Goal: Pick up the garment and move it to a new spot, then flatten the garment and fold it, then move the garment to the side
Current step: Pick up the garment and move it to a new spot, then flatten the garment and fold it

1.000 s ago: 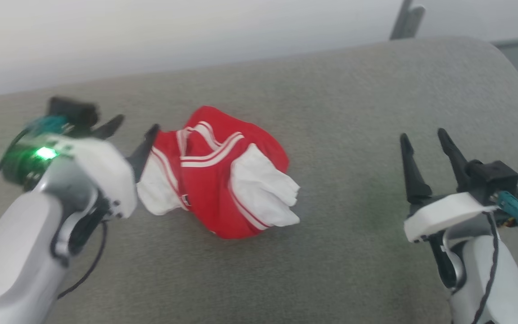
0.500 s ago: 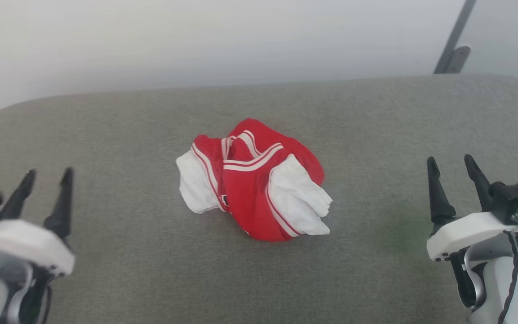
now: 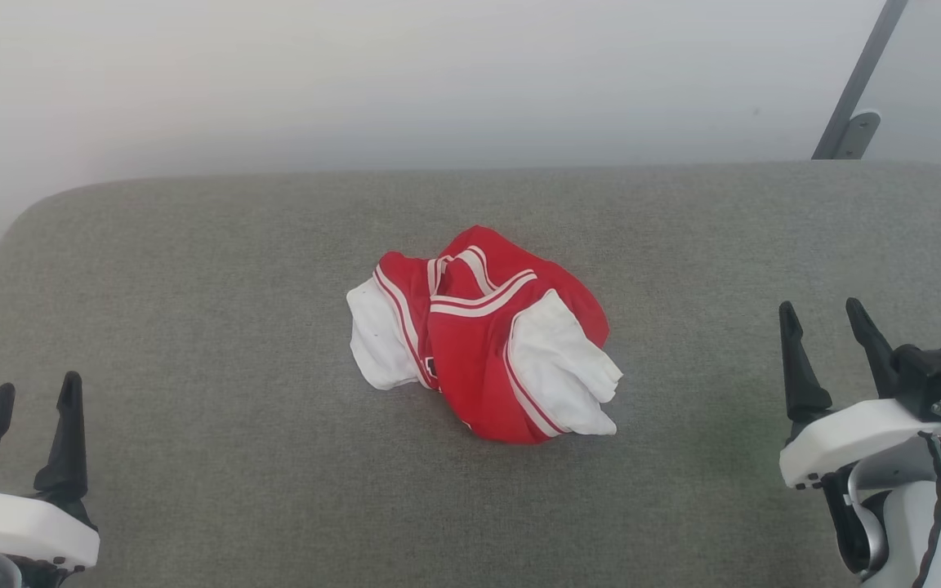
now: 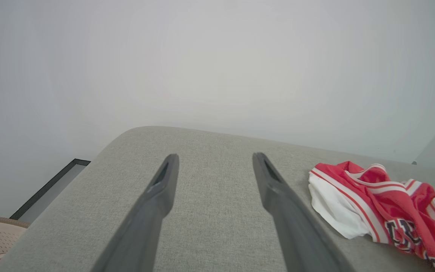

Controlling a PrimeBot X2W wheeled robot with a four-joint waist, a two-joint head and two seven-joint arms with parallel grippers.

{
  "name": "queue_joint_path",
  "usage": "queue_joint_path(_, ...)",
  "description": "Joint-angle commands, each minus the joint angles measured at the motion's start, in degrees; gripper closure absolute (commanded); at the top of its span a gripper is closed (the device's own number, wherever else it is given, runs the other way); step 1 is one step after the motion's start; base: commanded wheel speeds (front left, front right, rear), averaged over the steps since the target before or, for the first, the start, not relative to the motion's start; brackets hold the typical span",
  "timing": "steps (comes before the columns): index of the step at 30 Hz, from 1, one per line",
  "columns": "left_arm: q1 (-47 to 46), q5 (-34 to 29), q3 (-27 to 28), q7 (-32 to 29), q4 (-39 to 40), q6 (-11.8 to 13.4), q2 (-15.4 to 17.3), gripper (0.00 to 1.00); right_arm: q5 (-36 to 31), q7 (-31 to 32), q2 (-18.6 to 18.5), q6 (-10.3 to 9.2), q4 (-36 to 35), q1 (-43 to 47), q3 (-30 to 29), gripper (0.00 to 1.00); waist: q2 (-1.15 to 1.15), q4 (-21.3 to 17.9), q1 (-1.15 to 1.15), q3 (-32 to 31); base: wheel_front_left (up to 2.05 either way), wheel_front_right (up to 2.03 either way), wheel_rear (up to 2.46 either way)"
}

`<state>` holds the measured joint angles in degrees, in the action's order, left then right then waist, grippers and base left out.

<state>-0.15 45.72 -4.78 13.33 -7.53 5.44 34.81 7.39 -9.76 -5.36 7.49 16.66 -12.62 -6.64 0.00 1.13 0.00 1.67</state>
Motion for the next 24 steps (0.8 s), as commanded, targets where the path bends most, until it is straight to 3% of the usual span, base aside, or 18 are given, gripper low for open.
queue_joint_path(1, 0.6, -0.3, 0.4, 0.5, 0.2, -0.2, -0.1, 0.00, 0.1, 0.2, 0.1, 0.00, -0.3, 0.7, 0.0, 0.00, 0.00, 0.1, 0.00, -0.1, 0.00, 0.00, 0.00)
queue_joint_path(8, 0.3, -1.1, 0.8, 1.2, 0.5, -1.0, -0.6, 0.00, 1.6, 1.5, 0.1, 0.00, -0.8, 0.6, 1.9, 0.00, 0.00, 0.4, 0.00, 0.6, 0.00, 0.00, 0.00)
queue_joint_path(13, -1.1, -1.3, 0.4, 1.5, 0.4, -1.6, -1.6, 0.00, 4.0, 4.6, -0.7, 0.00, -0.9, -0.6, 6.9, 0.00, 0.00, 1.6, 0.00, 2.1, 0.00, 0.00, 0.00)
queue_joint_path(24, -5.0, -2.2, -1.2, 1.7, -0.3, -3.4, -4.3, 0.00, 13.7, 24.7, -7.1, 0.00, -0.8, -4.0, 21.2, 0.00, 0.00, 6.1, 0.00, 7.1, 0.00, 0.00, 0.00)
